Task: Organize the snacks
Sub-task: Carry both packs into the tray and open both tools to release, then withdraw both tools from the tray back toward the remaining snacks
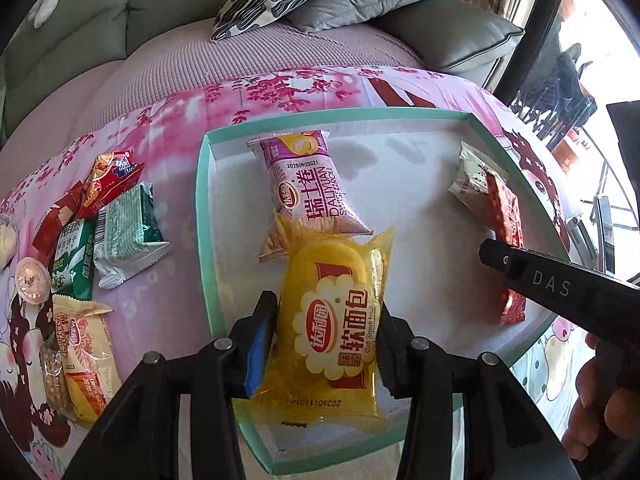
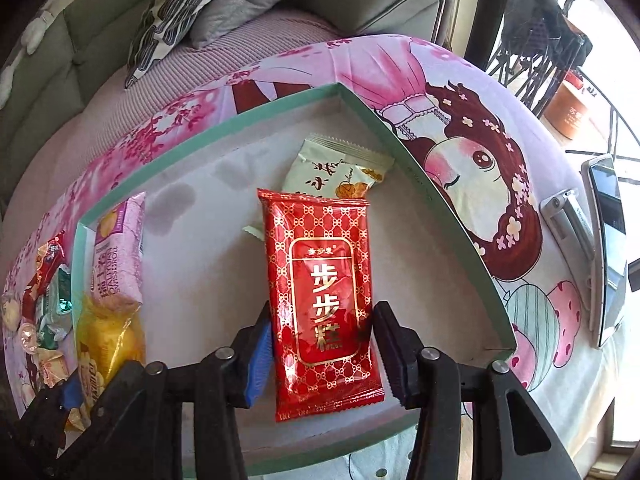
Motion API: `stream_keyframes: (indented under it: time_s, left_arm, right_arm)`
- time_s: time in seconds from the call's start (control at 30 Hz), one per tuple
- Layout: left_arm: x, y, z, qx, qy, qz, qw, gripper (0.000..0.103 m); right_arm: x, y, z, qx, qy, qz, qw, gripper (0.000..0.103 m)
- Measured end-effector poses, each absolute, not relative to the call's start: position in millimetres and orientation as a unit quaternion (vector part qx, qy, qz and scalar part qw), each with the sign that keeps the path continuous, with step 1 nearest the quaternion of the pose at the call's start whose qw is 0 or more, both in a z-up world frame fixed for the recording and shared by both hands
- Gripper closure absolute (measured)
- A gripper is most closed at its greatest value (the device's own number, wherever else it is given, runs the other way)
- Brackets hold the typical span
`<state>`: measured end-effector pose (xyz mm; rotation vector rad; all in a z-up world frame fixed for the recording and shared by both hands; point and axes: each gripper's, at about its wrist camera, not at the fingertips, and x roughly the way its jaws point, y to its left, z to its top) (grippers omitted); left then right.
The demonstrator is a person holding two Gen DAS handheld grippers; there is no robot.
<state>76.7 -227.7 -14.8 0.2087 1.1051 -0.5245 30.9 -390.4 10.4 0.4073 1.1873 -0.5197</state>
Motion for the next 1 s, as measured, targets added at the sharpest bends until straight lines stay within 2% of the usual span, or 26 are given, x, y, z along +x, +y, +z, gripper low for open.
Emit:
stream_keyframes:
  time_s: [0.13,0.33,0.37,0.4,0.43,0.67,0.73,1.0]
  left_arm:
    - [76.0,-230.8,-14.2,0.109,0.513,-0.244,0.815,0.04]
    - [75.0,-232.0,-12.7,0.114,0.507,-0.247,0.818,0.034]
    - [74.9,-231.9,-12.6,0.116,0.506,-0.247,0.818,0.03]
    - [75.0,-231.5,-12.3,0.115,0.505,-0.247,0.819,0.019]
    - [75.1,-230.7,-11.2,0.113,0.502,-0.248,0.821,0.016]
    - [76.8,-223.5,-2.9,0.093,0.485,-0.243,0.835,0.012]
    - [77.8,-220.4,-1.5,0.088,0.483,-0.237,0.839,0.003]
    - [90.0,-198.1,1.2,0.069,0.483,-0.182,0.854,0.003]
  right_arm:
    - [32.2,-389.5,9.6,0.191,0.549,-0.238,0.778,0.039]
    - [33.0,-389.0,8.6,0.188,0.548,-0.239,0.779,0.024]
    - [33.2,-389.0,8.6,0.187,0.547,-0.239,0.78,0.022]
    - [33.5,-388.6,8.8,0.187,0.546,-0.238,0.781,0.02]
    - [33.7,-388.2,9.2,0.187,0.545,-0.236,0.783,0.018]
    - [32.0,-388.8,10.9,0.189,0.532,-0.236,0.791,0.0]
    - [30.5,-390.2,11.2,0.191,0.529,-0.239,0.791,0.0]
    - [28.1,-393.1,11.1,0.206,0.523,-0.243,0.791,0.0]
